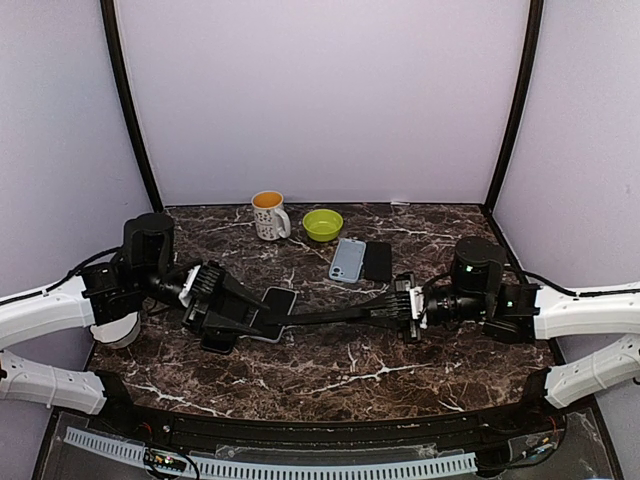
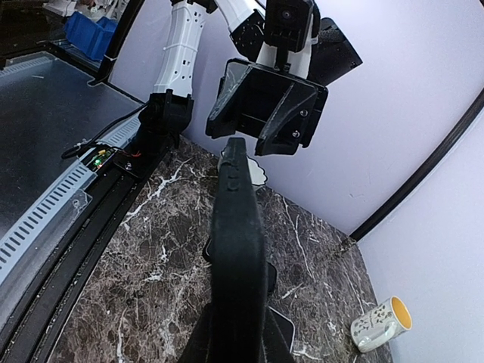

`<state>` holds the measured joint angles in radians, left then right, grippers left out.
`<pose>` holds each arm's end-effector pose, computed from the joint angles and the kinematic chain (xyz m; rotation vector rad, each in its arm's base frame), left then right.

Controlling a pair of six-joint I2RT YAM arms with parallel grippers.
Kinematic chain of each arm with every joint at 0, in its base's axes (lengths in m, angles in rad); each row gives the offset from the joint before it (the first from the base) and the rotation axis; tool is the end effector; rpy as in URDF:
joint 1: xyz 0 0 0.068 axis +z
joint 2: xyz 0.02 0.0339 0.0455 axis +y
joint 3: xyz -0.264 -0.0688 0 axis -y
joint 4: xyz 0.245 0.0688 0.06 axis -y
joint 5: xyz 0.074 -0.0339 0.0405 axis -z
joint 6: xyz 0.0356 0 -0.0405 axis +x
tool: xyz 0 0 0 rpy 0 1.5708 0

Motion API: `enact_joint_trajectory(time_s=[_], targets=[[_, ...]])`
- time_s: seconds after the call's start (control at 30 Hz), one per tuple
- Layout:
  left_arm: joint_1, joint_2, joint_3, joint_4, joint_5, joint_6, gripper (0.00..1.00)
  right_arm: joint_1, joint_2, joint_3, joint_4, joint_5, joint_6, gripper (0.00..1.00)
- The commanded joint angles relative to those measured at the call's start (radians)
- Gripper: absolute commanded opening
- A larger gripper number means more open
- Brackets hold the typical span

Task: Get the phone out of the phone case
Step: Remove the top left corner of the phone case.

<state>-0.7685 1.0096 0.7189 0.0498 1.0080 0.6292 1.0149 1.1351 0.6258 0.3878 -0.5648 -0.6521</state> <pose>0.1385 -0.1758 0.3021 1.6150 0.8078 -1.0023 0.1184 0.2267 0.2732 -1.5291 0.8075 0.7455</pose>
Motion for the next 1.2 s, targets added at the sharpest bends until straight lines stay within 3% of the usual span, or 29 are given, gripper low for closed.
enact_joint_trajectory(time_s=[0.0,0.33,1.03,1.17], targets=[[-0.016,0.002,-0.018,-0.013,-0.014,0.029,0.37,0.009,0.004,0.027,0.115,-0.035,-0.007,0.0],[-0.028,0.012,-0.016,-0.027,-0.036,0.052,0.29,0.01,0.002,0.025,0.129,-0.051,-0.004,0.0],[-0.029,0.011,-0.011,-0.039,-0.022,0.058,0.27,0.013,-0.021,0.009,0.118,-0.059,-0.009,0.0],[-0.028,0.011,-0.008,-0.043,-0.014,0.057,0.31,0.012,-0.017,0.018,0.082,-0.044,-0.036,0.0]])
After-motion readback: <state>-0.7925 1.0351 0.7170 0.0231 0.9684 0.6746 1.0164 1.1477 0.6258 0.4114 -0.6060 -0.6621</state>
